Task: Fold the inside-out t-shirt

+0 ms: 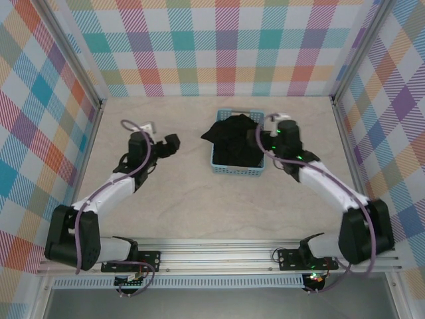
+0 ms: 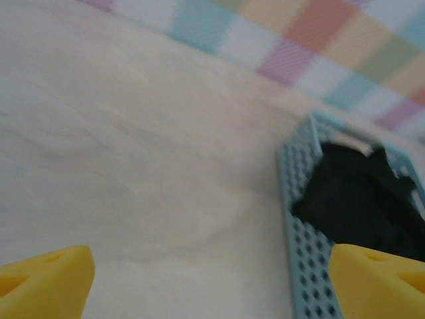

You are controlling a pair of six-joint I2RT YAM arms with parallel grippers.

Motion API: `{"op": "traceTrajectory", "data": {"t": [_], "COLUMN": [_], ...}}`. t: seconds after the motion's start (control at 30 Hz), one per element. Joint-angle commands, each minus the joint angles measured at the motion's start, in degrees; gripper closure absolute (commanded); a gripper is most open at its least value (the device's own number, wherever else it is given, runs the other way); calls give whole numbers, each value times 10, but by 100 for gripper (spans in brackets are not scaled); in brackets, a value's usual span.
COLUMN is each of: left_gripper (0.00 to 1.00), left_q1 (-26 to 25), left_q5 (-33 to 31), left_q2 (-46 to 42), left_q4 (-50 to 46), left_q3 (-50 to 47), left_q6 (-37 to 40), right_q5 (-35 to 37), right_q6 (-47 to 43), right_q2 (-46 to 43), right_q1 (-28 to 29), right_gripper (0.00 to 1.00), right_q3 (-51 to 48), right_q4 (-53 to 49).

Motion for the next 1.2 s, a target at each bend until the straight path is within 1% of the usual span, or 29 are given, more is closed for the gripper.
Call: {"op": "traceTrajectory", "data": {"t": [0.0, 0.13, 0.27, 0.4, 0.47, 0.57, 0.63, 0.73, 0.8, 0.83, 0.87, 0.93, 0.97, 1.07, 1.13, 1.17], "left_gripper": [10, 10, 9, 9, 8, 8, 8, 8, 8, 8, 8, 7, 7, 7, 7, 7], "left_q1": [-42, -62, -66, -67, -67, -67, -67, -67, -67, -67, -67, -66, -67, -67, -67, -67], "left_q5": [7, -2, -11, -21, -24, -29, -34, -44, -60, -68, -73, -79, -81, -92, -97, -101], "left_q2": [25, 41, 40, 30, 27, 22, 12, -15, -34, -42, -51, -69, -79, -103, -116, -122], "left_q4": [-58, -61, -73, -84, -85, -87, -86, -86, -88, -90, -93, -100, -104, -117, -128, -131], "left_q3": [39, 42, 40, 36, 33, 28, 21, 6, -7, -11, -16, -23, -27, -34, -37, -40], "left_q6": [-4, -4, -6, -1, 0, -1, -2, -1, -2, -2, -1, 1, 3, 8, 15, 17], "right_q5": [-49, -22, 21, 2, -7, -5, 4, 37, 17, 24, 52, 85, 102, 147, 144, 133], "right_q6": [-26, -74, -94, -97, -93, -93, -91, -94, -84, -88, -96, -116, -125, -155, -179, -186], "right_q2": [88, 196, 306, 382, 420, 476, 492, 481, 462, 454, 445, 440, 443, 463, 452, 432], "right_q1": [13, 54, 57, 56, 55, 46, 31, -5, -42, -52, -63, -85, -99, -143, -158, -159], "right_gripper": [2, 0, 0, 0, 3, 16, 30, 55, 70, 73, 78, 88, 91, 96, 97, 97], "right_q3": [83, 180, 279, 339, 372, 424, 440, 433, 433, 433, 436, 454, 468, 532, 553, 553], "right_q4": [-143, -210, -284, -312, -324, -342, -346, -351, -357, -355, -354, -353, -350, -361, -351, -341]}}
